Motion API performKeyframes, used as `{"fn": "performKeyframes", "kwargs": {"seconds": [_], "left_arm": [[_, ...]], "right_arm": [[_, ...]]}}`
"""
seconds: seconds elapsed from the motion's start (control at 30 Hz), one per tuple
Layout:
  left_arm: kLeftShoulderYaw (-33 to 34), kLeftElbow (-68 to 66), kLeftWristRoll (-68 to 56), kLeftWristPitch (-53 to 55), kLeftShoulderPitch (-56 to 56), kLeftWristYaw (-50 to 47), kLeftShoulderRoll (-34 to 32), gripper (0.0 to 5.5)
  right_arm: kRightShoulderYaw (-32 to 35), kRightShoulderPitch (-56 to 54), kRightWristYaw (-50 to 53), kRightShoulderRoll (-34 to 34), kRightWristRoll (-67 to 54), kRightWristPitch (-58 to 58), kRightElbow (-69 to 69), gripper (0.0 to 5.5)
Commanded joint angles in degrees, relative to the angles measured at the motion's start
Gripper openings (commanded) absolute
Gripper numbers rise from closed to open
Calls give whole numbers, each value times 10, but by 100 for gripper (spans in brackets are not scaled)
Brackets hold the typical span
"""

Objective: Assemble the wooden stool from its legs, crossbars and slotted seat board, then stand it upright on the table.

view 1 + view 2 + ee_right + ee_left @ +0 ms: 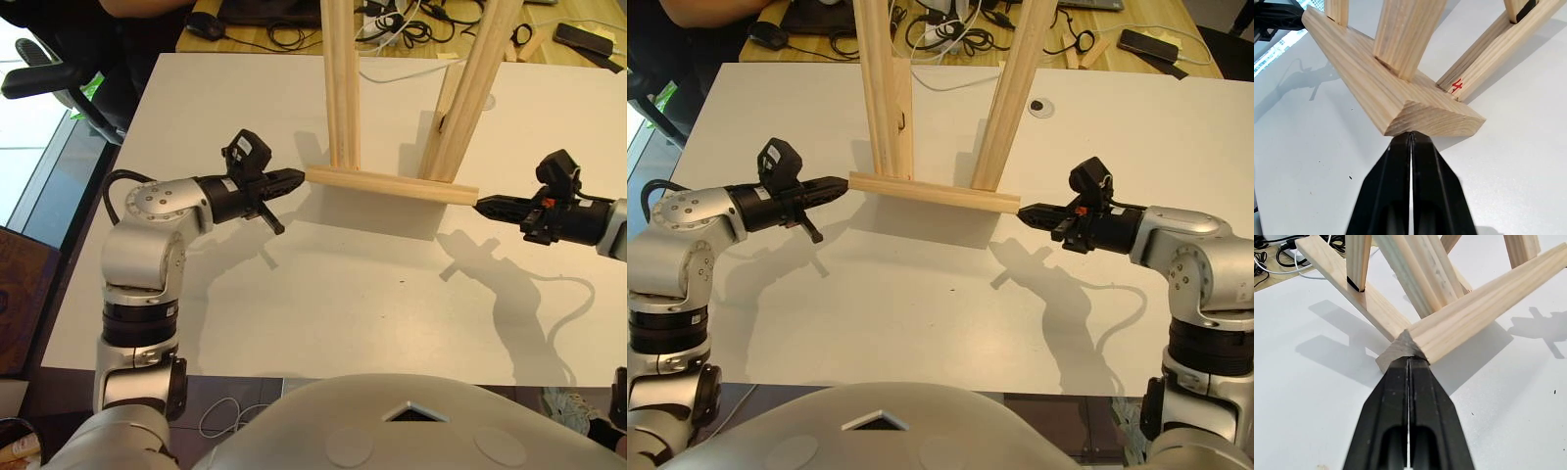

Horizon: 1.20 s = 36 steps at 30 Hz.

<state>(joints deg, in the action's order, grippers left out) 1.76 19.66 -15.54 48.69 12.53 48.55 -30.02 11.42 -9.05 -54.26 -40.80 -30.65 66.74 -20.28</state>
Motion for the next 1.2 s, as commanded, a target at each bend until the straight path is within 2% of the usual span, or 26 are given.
{"fn": "performKeyframes", "kwargs": {"seconds": [0.03,0.33,0.47,0.57,0.8,0.9,1.0,1.1,1.2], "left_arm": [[-37,75,-128,8,54,47,72,0],[-28,94,-147,31,54,52,72,0],[-40,87,-112,21,39,42,49,0],[-43,64,-63,9,27,8,31,0],[4,90,-97,16,-31,2,-3,0],[11,89,-92,9,-55,-15,-20,0],[12,60,-42,-15,-68,-68,-40,44],[-30,42,46,-33,-77,-133,-71,79],[-70,70,52,0,-92,-162,-42,82]], "right_arm": [[-35,-36,-39,57,-102,-1,-45,7],[-31,-22,-47,50,-113,-5,-50,7],[-36,-1,-32,35,-74,-28,-35,7],[-19,34,-25,9,-49,-46,-16,7],[68,118,-33,-41,-72,-70,-12,7],[71,131,-23,-50,-61,-89,1,7],[64,145,-16,-68,-36,-114,28,53],[60,175,-22,-106,11,-160,73,78],[30,169,-28,-136,60,-211,135,24]]}}
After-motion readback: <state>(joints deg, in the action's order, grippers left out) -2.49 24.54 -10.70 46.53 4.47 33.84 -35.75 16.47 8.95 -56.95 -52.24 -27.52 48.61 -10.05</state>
